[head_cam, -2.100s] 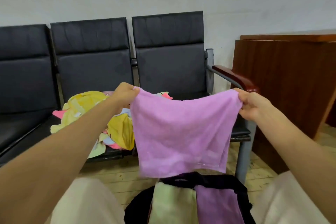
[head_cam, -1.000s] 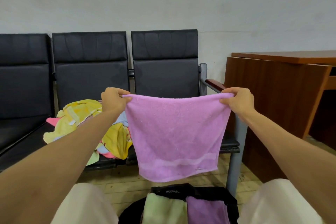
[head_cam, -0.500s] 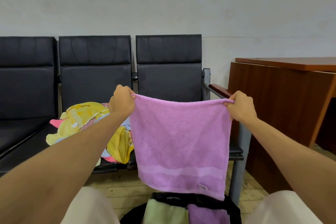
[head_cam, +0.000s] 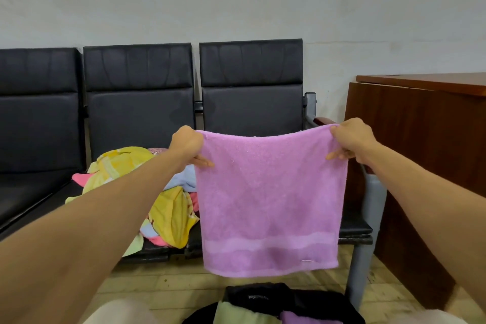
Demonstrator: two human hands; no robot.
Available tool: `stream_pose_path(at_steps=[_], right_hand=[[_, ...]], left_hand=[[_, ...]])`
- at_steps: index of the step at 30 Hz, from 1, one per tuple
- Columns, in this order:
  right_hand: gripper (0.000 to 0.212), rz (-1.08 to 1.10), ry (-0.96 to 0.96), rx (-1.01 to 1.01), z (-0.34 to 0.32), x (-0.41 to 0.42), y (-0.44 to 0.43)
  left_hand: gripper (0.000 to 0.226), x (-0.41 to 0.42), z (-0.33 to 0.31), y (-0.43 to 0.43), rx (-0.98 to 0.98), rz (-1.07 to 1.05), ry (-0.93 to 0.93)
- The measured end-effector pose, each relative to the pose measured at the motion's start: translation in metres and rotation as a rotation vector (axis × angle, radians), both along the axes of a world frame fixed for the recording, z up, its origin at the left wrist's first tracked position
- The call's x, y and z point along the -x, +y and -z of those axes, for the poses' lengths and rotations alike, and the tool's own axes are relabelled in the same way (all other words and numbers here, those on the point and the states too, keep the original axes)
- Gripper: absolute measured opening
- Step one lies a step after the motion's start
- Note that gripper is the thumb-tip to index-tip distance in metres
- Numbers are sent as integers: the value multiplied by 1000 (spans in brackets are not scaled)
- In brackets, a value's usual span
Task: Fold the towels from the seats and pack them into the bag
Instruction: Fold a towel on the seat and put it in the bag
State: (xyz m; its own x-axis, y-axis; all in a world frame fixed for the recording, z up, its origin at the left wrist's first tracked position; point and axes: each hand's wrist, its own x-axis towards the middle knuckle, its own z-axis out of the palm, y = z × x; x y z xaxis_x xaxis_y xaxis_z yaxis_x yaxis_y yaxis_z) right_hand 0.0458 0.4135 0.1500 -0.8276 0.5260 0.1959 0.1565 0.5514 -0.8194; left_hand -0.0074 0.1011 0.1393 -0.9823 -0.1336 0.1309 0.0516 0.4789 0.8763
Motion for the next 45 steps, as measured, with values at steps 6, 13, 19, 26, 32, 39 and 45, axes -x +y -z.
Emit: stream_pose_path(at_steps=[6,13,19,26,32,39,45], right_hand=[[25,-70,-2,-64,5,53,9],[31,-117,250,-299,44,80,10],[28,-247,14,-342,147,49,14],[24,-279,-103,-300,204,30,38],[23,-431,-237,-469,219,37,35],[20,-369,-201,-418,230,62,31],[25,-237,72,-341,209,57,27]], left_hand=[[21,56,11,10,-85,30,-51],[25,103,51,17,85,-15,80],[19,63,131,27,184,100,66],[14,26,194,-2,173,193,115],[11,20,226,-8,373,432,71],[20,44,241,-9,541,499,144],[20,41,224,-9,359,288,221]])
